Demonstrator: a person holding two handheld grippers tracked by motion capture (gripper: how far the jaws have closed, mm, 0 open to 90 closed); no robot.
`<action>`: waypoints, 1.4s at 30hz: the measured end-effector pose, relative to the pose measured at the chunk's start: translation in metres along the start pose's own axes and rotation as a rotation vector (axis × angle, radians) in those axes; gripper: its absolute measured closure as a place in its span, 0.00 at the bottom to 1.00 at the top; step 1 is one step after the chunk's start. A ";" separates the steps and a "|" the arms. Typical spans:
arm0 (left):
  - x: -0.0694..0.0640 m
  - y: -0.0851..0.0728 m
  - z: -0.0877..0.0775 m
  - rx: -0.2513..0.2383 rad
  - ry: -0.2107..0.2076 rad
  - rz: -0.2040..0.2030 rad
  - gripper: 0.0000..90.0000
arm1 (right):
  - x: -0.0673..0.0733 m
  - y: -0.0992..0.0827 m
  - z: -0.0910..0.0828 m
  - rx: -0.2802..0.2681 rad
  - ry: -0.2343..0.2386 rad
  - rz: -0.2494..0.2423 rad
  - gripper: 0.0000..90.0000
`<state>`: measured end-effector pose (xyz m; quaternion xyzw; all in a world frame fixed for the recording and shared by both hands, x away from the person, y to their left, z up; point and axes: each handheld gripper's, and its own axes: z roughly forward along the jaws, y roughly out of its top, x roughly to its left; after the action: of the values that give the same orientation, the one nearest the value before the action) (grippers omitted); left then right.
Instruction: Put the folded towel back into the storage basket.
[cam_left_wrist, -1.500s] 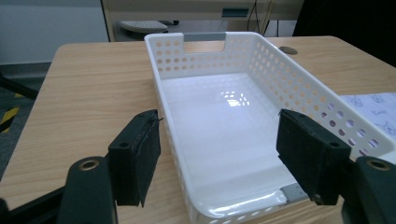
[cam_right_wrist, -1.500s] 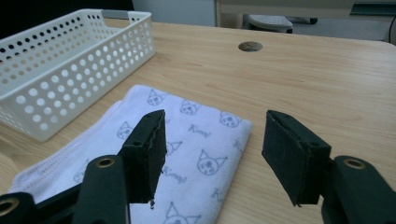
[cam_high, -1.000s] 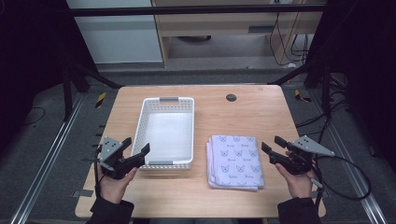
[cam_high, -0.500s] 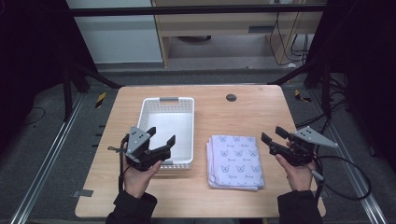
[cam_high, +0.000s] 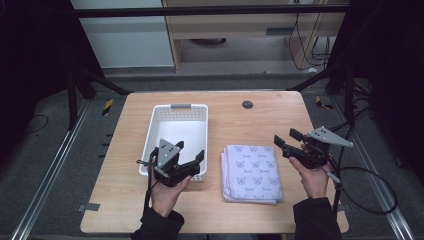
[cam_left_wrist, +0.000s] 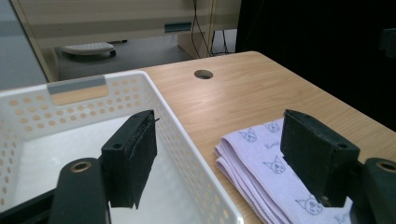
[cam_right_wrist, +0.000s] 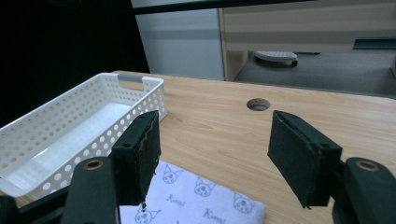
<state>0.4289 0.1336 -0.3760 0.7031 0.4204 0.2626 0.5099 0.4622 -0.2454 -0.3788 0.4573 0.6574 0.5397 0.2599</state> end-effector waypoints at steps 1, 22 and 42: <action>-0.002 -0.001 0.001 0.000 -0.003 -0.005 0.29 | 0.000 0.000 0.000 0.000 0.000 0.000 0.38; -0.044 -0.027 0.033 0.057 -0.062 0.002 0.33 | -0.010 0.006 0.016 0.057 0.014 -0.044 0.37; -0.070 -0.052 0.058 0.141 -0.107 0.001 0.35 | -0.018 -0.024 0.027 0.122 0.013 -0.042 0.40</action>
<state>0.4224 0.0514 -0.4407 0.7505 0.4097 0.1944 0.4808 0.4856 -0.2487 -0.4123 0.4549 0.7001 0.4960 0.2385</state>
